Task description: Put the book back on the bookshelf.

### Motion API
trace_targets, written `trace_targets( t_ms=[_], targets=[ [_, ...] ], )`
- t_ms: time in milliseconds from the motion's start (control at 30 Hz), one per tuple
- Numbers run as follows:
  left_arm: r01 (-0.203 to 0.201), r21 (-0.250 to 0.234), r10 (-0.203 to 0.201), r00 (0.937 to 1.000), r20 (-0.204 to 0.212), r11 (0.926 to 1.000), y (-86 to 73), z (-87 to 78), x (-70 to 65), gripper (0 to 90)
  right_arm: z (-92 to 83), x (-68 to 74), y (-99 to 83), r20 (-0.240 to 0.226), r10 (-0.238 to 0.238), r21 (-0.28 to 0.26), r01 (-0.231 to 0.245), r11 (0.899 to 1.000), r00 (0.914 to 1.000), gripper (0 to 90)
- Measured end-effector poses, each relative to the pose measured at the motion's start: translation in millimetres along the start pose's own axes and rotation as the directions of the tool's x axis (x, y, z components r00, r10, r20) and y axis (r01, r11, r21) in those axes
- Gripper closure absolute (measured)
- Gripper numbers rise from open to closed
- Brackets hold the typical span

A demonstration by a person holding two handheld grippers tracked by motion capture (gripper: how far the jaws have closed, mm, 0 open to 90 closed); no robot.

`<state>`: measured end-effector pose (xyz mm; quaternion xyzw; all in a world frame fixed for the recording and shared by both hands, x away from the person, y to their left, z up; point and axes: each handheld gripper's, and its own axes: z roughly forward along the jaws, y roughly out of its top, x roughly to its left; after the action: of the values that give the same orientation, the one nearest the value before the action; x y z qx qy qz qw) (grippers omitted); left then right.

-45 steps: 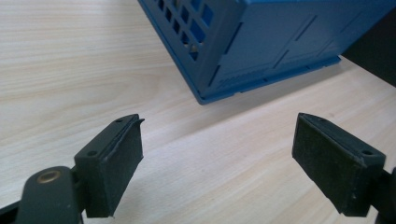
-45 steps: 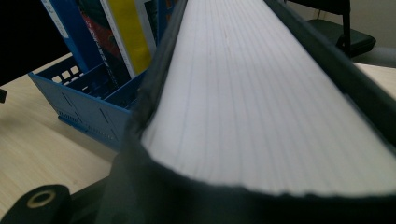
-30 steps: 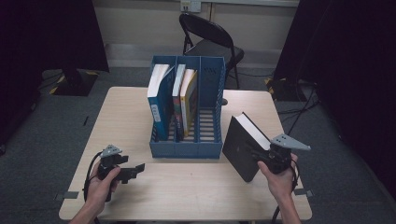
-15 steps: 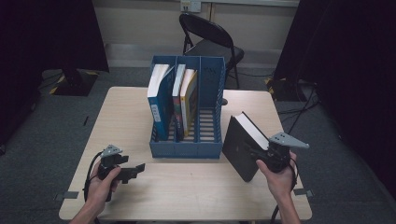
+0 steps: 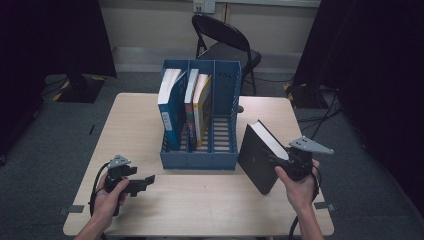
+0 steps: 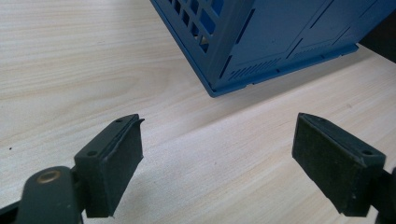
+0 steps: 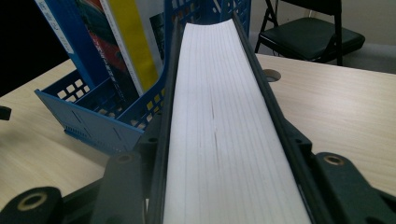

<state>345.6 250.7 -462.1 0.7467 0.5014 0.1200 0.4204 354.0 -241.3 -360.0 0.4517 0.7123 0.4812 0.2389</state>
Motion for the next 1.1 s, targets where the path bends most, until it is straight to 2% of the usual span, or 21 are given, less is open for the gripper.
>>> trace_targets(
  t_ms=[333,700,933,1033,1100],
  targets=[
    [0.005,0.002,-0.005,1.0,-0.002,1.0,-0.6,0.0,0.7,16.0,11.8,-2.5,13.1,0.007,0.001,0.114,-0.002,0.993,1.0,48.4],
    [0.005,0.005,-0.005,1.0,-0.002,1.0,-1.1,0.3,0.4,16.0,16.7,-0.7,27.1,0.018,-0.021,0.18,0.017,0.984,0.9996,47.2],
    [0.006,0.003,-0.006,1.0,-0.001,1.0,-1.3,-0.1,0.5,16.0,23.9,4.9,38.1,0.013,-0.041,0.228,0.037,0.973,0.9991,47.7],
    [0.009,0.003,-0.009,1.0,-0.001,1.0,-1.2,-0.1,0.8,16.0,28.7,6.9,43.0,0.021,-0.051,0.26,0.044,0.965,0.9985,47.8],
    [0.009,0.0,-0.009,1.0,-0.002,1.0,-1.4,-0.2,0.8,16.0,31.8,6.7,46.3,0.017,-0.04,0.294,0.034,0.955,0.999,47.8]
  ],
)
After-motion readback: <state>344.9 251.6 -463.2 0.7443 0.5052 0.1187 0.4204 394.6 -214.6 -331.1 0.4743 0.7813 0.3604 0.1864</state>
